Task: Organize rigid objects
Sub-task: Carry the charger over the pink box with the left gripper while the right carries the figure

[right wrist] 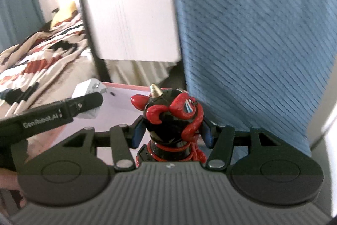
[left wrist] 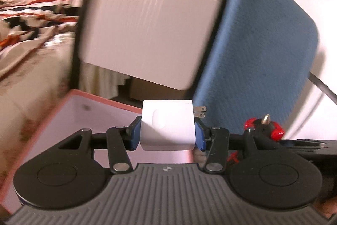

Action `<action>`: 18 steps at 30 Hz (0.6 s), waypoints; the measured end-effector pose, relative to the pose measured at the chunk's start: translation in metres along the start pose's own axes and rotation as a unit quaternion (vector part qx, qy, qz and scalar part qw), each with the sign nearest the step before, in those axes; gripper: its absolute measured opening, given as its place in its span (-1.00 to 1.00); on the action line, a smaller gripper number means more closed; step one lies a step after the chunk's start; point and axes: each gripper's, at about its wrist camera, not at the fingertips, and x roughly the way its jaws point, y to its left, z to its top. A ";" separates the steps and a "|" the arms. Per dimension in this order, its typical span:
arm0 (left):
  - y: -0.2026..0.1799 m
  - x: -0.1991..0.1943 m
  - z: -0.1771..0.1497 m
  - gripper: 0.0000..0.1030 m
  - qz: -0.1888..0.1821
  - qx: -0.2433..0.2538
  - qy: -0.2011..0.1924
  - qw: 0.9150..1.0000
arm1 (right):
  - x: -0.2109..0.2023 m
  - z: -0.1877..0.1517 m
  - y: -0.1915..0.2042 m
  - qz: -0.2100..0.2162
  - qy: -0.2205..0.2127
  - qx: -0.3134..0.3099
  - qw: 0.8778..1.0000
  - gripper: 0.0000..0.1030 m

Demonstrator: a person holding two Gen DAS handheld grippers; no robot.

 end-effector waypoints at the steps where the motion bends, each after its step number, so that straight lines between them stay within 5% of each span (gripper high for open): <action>1: 0.011 -0.003 0.001 0.08 0.011 -0.007 -0.002 1.000 | 0.004 0.003 0.007 0.004 0.001 -0.006 1.000 0.12; 9: 0.067 -0.002 -0.015 0.09 0.085 -0.022 0.021 0.996 | 0.053 -0.003 0.058 0.024 0.063 -0.047 0.997 0.12; 18: 0.110 0.010 -0.045 0.08 0.091 -0.077 0.076 0.990 | 0.094 -0.028 0.074 0.026 0.132 -0.041 0.990 0.12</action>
